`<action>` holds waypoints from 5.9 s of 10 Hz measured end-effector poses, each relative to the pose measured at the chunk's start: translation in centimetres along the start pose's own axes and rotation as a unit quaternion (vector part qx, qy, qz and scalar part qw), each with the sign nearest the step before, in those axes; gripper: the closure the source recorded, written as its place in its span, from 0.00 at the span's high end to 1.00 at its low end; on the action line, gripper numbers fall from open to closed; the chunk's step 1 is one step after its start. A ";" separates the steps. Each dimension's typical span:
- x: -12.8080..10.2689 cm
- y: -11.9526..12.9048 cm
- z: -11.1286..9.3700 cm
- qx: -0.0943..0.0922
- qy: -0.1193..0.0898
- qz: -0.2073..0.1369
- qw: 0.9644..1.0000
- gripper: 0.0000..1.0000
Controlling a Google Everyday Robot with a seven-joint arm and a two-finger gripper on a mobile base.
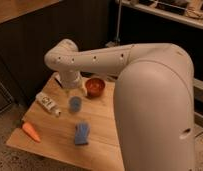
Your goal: Place the ceramic cup in the ceramic bowl
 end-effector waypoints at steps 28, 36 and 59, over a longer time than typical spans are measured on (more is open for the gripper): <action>-2.9 2.1 10.5 0.030 0.015 -0.040 0.999 0.06; -1.8 1.2 11.4 0.037 0.035 -0.023 0.998 0.57; -3.1 3.4 13.0 0.014 0.054 -0.048 0.997 0.00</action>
